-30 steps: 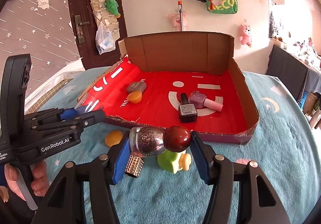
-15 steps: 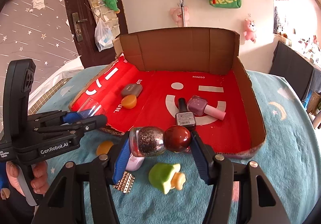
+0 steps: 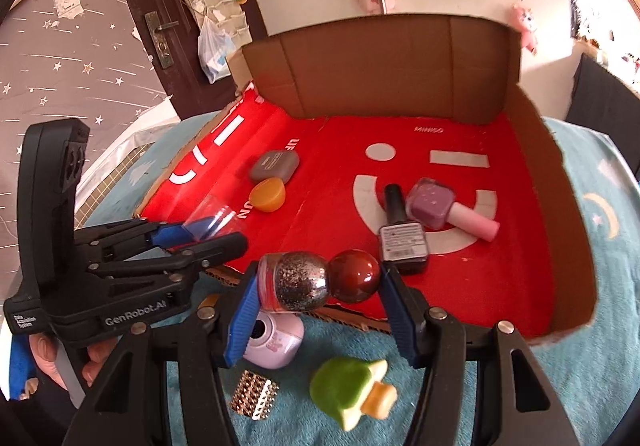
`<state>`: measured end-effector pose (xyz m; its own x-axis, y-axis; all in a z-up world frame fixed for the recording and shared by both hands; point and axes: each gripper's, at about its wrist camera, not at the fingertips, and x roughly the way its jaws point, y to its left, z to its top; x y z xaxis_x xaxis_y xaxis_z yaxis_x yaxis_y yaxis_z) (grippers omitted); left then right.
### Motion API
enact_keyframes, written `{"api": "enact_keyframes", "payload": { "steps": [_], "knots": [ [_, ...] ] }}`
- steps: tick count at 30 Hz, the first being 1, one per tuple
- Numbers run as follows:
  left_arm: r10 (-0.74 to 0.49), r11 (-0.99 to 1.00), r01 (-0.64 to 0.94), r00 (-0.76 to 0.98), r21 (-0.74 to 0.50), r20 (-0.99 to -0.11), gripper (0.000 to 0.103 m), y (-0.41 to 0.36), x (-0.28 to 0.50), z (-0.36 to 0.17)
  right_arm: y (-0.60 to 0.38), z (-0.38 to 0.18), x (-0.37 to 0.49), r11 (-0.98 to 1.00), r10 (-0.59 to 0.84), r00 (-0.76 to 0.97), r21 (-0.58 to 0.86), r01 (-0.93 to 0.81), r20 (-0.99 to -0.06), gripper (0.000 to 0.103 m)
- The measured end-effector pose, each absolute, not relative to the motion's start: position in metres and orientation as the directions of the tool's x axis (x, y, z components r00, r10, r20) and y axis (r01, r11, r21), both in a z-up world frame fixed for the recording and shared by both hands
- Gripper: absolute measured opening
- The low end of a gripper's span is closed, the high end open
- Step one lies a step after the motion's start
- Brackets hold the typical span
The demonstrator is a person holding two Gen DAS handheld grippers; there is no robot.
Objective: Organize rigid objects
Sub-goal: 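Carry the glitter bottle and clear cup up and into the red-lined box, then lower the cup and glitter bottle onto the box floor and open both tools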
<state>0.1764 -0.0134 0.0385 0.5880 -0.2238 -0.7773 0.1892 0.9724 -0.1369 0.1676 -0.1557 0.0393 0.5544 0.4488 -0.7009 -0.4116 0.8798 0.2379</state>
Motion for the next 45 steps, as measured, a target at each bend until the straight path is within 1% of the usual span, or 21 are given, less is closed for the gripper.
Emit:
{"api": "enact_keyframes", "payload": {
  "steps": [6,14,26,38,45],
  "knots": [
    [-0.211,0.974,0.187,0.57,-0.124,-0.794,0.037,-0.013,0.184,0.031,-0.147,0.032,0.18,0.863,0.476,0.5,0.275,-0.424,-0.723,0.06],
    [-0.204,0.976,0.183,0.555,-0.12,-0.806,0.037,-0.013,0.195,0.023,-0.145,0.022,0.191,0.872,0.457,0.476,0.274,-0.406,-0.751,0.06],
    [-0.182,0.981,0.165,0.558,-0.107,-0.81,0.037,-0.013,0.212,0.02,-0.151,0.011,0.205,0.906,0.389,0.501,0.222,-0.361,-0.773,0.06],
    [-0.156,0.984,0.157,0.568,-0.08,-0.808,0.037,-0.017,0.226,0.02,-0.161,0.008,0.216,0.941,0.302,0.559,0.147,-0.304,-0.772,0.06],
    [-0.147,0.986,0.154,0.57,-0.071,-0.808,0.037,-0.019,0.23,0.019,-0.165,0.007,0.222,0.949,0.284,0.569,0.141,-0.282,-0.772,0.06]
  ]
}}
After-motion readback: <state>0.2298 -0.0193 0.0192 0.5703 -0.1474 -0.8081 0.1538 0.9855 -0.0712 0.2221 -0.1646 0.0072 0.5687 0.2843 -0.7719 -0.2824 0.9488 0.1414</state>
